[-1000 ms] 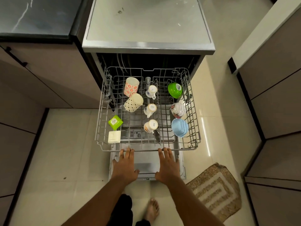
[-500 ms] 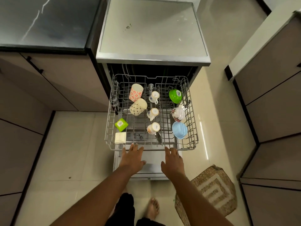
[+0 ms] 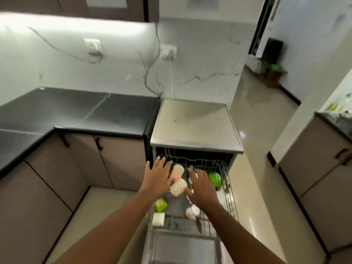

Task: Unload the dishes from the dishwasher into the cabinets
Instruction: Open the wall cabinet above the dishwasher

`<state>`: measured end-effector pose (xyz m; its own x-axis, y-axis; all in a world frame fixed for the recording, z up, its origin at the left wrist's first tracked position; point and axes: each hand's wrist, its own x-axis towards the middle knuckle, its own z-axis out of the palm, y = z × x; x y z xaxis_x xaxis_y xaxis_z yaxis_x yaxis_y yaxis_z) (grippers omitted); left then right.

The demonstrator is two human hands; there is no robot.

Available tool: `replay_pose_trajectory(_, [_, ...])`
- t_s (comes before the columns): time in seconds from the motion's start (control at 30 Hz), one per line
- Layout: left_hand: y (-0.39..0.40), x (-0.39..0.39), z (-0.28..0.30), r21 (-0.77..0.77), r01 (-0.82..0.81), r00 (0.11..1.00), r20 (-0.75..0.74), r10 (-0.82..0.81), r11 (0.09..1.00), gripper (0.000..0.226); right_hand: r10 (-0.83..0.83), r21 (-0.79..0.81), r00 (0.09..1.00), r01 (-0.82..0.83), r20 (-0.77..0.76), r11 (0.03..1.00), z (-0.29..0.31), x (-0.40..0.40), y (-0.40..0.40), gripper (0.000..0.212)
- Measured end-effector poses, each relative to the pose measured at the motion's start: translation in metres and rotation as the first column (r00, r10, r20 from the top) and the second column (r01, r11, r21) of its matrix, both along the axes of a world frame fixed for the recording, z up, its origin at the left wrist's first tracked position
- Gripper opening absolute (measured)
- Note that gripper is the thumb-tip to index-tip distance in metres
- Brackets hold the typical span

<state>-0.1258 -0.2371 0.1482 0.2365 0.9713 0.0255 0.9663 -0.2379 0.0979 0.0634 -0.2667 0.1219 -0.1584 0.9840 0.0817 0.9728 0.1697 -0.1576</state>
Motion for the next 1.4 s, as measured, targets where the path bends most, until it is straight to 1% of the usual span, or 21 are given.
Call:
replay_pose_trajectory(0.07, [0.012, -0.02, 0.039, 0.085, -0.021, 1.0, 0.022, 0.019, 0.996, 0.069, 0.025, 0.062, 1.0, -0.026, 0.015, 0.998, 0.031, -0.016, 0.016, 0.076])
replay_pose_trajectory(0.17, [0.029, -0.063, 0.096, 0.23, -0.061, 0.997, 0.05, 0.051, 0.971, 0.07, 0.069, 0.212, 0.998, -0.07, 0.011, 0.975, 0.08, -0.052, 0.042, 0.074])
replay_pose_trajectory(0.27, [0.042, -0.102, 0.122, 0.328, -0.106, 0.994, 0.06, 0.091, 0.939, 0.073, 0.101, 0.332, 0.994, -0.108, 0.036, 0.937, 0.111, -0.086, 0.068, 0.074])
replay_pose_trajectory(0.4, [0.051, -0.167, 0.14, 0.421, -0.13, 0.991, 0.08, 0.106, 0.898, 0.078, 0.123, 0.434, 0.991, -0.136, 0.059, 0.89, 0.143, -0.149, 0.095, 0.076])
replay_pose_trajectory(0.53, [0.071, -0.258, 0.18, 0.522, -0.141, 0.989, 0.039, 0.142, 0.841, 0.08, 0.138, 0.497, 0.986, -0.164, 0.089, 0.852, 0.179, -0.237, 0.125, 0.079])
replay_pose_trajectory(0.63, [0.088, -0.329, 0.212, 0.583, -0.165, 0.983, 0.026, 0.184, 0.796, 0.08, 0.152, 0.547, 0.986, -0.167, 0.073, 0.82, 0.209, -0.299, 0.149, 0.076])
replay_pose_trajectory(0.7, [0.094, -0.365, 0.229, 0.601, -0.164, 0.981, 0.016, 0.193, 0.782, 0.08, 0.146, 0.565, 0.989, -0.14, 0.034, 0.813, 0.226, -0.33, 0.161, 0.076])
replay_pose_trajectory(0.8, [0.101, -0.407, 0.245, 0.624, -0.177, 0.973, -0.007, 0.231, 0.761, 0.08, 0.161, 0.614, 0.987, -0.133, 0.009, 0.778, 0.248, -0.366, 0.172, 0.074])
replay_pose_trajectory(1.0, [0.115, -0.468, 0.281, 0.64, -0.261, 0.961, 0.102, 0.257, 0.723, 0.079, 0.173, 0.701, 0.983, -0.17, 0.068, 0.693, 0.302, -0.421, 0.203, 0.074])
replay_pose_trajectory(1.1, [0.124, -0.493, 0.287, 0.639, -0.306, 0.951, 0.167, 0.261, 0.706, 0.077, 0.183, 0.718, 0.979, -0.191, 0.09, 0.67, 0.323, -0.449, 0.224, 0.073])
replay_pose_trajectory(1.27, [0.149, -0.535, 0.286, 0.641, -0.334, 0.938, 0.155, 0.31, 0.691, 0.076, 0.194, 0.745, 0.975, -0.209, 0.109, 0.633, 0.341, -0.494, 0.266, 0.07])
replay_pose_trajectory(1.4, [0.186, -0.56, 0.291, 0.654, -0.338, 0.931, 0.128, 0.341, 0.677, 0.075, 0.209, 0.777, 0.976, -0.183, 0.068, 0.602, 0.346, -0.52, 0.305, 0.071])
